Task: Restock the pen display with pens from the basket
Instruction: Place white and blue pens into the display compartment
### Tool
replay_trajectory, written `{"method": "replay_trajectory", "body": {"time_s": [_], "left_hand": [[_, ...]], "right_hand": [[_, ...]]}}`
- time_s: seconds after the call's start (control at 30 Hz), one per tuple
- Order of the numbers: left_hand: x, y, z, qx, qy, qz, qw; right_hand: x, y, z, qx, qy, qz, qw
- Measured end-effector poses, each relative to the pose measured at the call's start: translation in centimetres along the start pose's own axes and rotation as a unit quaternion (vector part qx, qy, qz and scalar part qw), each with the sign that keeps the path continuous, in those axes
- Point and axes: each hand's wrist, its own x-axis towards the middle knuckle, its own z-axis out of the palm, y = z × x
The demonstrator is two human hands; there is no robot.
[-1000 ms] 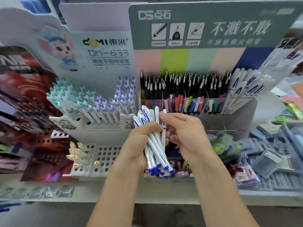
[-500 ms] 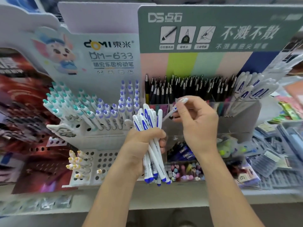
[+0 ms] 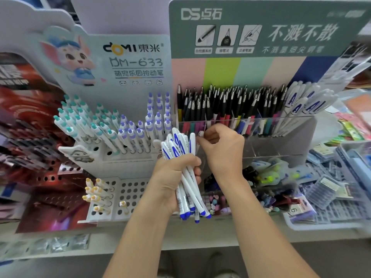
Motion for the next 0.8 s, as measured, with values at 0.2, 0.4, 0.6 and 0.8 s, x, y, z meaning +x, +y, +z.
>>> {"method": "replay_trajectory", "body": {"time_s": [0.2, 0.4, 0.6, 0.8], "left_hand": [[-0.2, 0.0, -0.2, -0.033, -0.01, -0.049, 0.998], [0.0, -0.3, -0.3, -0.008, -0.002, -0.048, 0.999], [0.6, -0.3, -0.3, 0.061, 0.021, -0.011, 0.998], [0.6, -0.5, -0.4, 0.073, 0.016, -0.013, 0.997]], "right_hand": [[-0.8, 0.3, 0.0, 0.005, 0.004, 0.044, 0.999], [-1.3, -0.8, -2.6, 0.082, -0.005, 0.127, 0.989], [-2.0, -2.9, -4.3, 0.187, -0.21, 0.21, 0.936], [-1.8, -3.5, -4.1, 0.195, -0.171, 0.217, 0.941]]}}
